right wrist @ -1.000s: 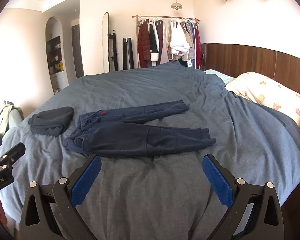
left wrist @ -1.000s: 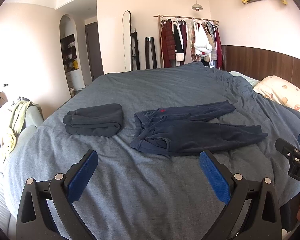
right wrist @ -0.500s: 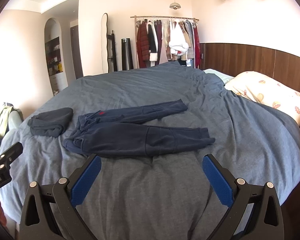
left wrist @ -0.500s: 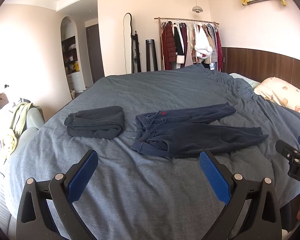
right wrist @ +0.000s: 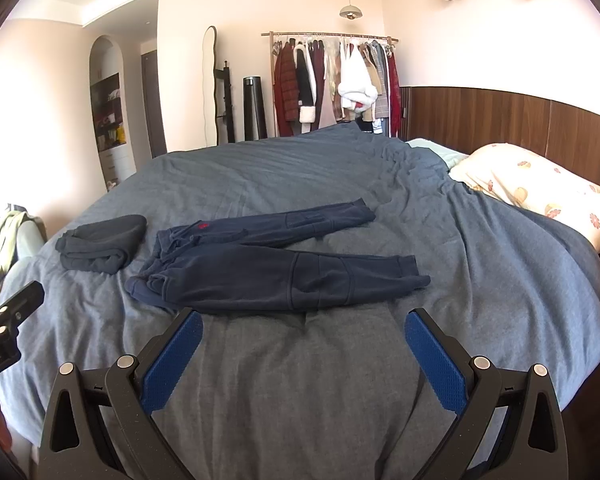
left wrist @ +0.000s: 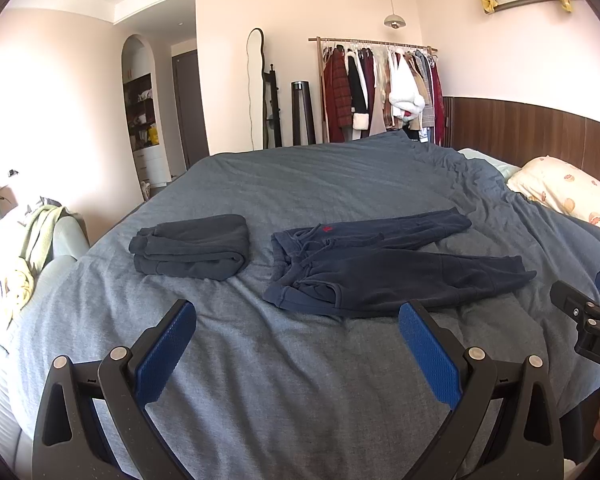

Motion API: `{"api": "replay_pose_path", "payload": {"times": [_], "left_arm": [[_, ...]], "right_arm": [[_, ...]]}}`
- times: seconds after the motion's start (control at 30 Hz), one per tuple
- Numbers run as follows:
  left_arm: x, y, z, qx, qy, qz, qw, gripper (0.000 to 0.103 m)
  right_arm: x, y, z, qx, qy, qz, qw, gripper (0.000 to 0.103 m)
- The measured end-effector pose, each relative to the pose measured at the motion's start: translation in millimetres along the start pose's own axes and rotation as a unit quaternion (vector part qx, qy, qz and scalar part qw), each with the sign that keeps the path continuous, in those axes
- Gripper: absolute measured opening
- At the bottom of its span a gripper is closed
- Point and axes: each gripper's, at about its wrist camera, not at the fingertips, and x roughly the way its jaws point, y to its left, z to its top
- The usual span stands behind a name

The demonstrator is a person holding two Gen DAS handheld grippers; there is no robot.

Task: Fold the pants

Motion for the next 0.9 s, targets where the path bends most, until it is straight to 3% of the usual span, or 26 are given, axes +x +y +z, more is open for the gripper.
{"api": "replay_pose_path", "payload": {"times": [0.9], "left_arm": [[13.7, 6.6, -6.9, -0.006, 0.016, 0.001, 0.9999, 0.103]], "right_arm": [[8.2, 3.8, -6.6, -0.012, 0.011, 0.002, 1.0, 0.103]]}}
